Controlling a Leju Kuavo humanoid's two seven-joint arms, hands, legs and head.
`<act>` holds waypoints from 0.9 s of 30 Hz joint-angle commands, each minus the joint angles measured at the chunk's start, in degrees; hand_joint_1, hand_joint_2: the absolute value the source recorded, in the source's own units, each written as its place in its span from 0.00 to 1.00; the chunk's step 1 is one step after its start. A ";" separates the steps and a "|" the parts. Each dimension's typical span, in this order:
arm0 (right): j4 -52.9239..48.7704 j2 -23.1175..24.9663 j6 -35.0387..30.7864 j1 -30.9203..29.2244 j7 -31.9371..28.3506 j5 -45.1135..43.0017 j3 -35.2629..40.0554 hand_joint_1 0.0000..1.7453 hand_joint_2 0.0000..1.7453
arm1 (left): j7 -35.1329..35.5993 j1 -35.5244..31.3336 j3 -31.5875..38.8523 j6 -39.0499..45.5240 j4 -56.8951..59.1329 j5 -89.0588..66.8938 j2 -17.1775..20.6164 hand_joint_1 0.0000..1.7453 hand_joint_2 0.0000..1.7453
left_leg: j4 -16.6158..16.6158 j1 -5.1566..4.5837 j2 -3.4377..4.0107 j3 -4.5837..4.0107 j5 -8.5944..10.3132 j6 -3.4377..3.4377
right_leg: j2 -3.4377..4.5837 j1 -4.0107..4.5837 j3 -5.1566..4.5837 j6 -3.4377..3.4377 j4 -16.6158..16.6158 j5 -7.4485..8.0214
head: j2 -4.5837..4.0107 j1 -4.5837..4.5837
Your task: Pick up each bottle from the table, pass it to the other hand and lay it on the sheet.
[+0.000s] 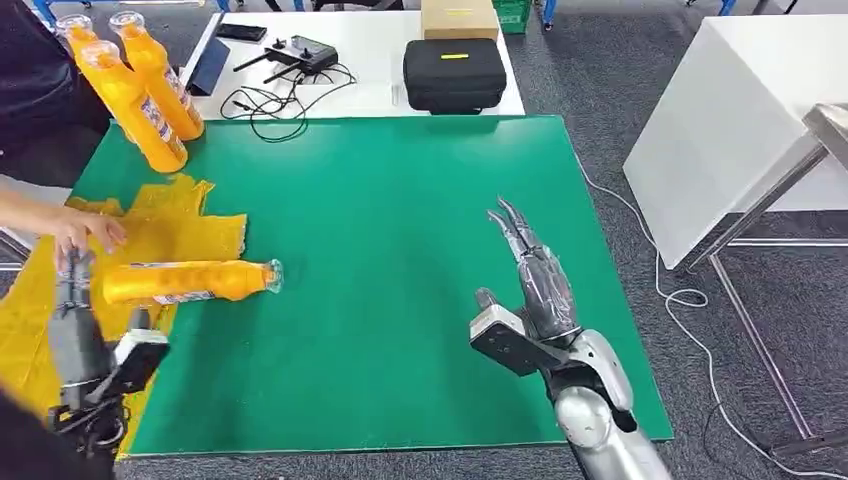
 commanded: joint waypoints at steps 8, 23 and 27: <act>-0.15 -5.08 -4.58 2.69 -2.05 -6.96 2.34 0.00 0.00 | -1.03 12.92 12.37 -27.98 -39.30 34.21 -9.85 0.00 0.00 | -0.08 0.00 -0.41 0.26 -0.15 0.07 | -0.51 0.03 0.34 0.08 -0.09 -0.25 | 0.00 -0.02; 23.77 9.73 -11.98 -18.07 -11.93 -10.86 6.98 0.00 0.00 | 7.09 -3.84 -12.03 -35.06 -12.28 40.31 -5.20 0.00 0.00 | -0.18 -0.04 -0.34 0.31 0.13 0.09 | -0.48 -0.02 0.36 0.04 -0.13 0.03 | 0.00 -0.02; 25.70 12.47 -17.51 -21.63 -8.54 -5.46 9.18 0.00 0.00 | 6.95 -5.63 -13.20 -35.16 -9.27 40.55 -5.93 0.00 0.00 | -0.13 -0.03 -0.16 0.28 0.18 0.02 | -0.31 -0.02 0.26 0.02 -0.02 0.07 | 0.00 -0.02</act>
